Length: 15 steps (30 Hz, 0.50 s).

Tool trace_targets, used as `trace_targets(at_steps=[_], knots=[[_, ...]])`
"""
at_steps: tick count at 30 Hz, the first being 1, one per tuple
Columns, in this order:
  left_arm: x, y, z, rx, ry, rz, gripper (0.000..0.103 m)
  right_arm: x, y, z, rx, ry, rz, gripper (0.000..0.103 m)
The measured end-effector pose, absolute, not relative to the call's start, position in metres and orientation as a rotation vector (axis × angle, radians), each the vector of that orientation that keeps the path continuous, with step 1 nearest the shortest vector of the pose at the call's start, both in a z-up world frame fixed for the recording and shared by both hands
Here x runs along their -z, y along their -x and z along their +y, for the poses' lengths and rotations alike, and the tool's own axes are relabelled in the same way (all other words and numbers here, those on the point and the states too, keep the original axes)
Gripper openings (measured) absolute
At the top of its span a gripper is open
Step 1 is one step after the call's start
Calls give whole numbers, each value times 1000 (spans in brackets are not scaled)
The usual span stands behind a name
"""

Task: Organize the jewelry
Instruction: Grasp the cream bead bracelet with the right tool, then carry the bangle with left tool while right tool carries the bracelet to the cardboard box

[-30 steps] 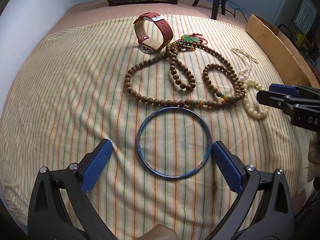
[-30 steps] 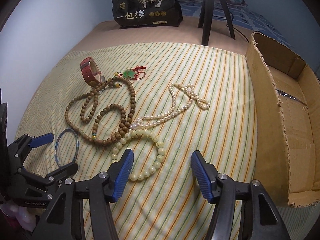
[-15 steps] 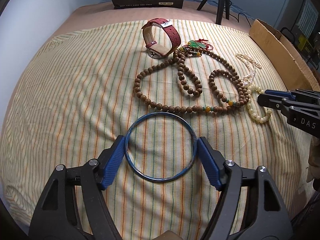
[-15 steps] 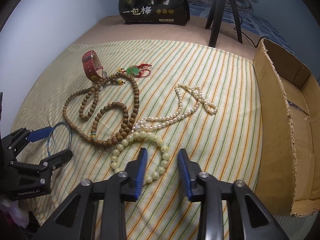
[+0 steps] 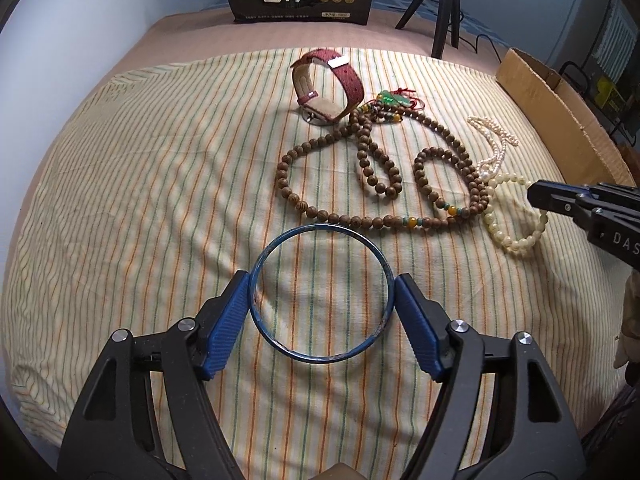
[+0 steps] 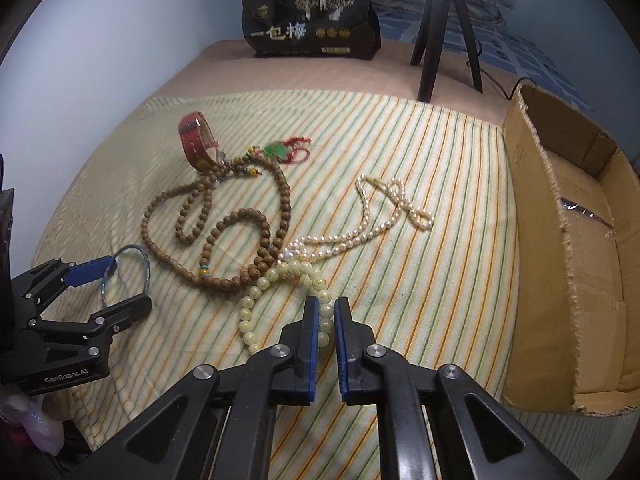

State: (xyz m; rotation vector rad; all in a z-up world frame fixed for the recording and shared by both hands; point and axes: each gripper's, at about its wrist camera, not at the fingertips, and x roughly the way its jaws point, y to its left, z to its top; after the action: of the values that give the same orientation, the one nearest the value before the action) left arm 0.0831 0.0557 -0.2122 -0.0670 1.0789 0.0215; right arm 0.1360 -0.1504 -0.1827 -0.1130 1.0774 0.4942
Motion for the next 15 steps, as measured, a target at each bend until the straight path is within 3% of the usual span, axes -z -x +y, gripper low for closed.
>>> trace_targets(at_steps=[15], knots=[[161, -74, 14, 44, 15, 956, 74, 118, -121, -187, -460, 46, 912, 5]])
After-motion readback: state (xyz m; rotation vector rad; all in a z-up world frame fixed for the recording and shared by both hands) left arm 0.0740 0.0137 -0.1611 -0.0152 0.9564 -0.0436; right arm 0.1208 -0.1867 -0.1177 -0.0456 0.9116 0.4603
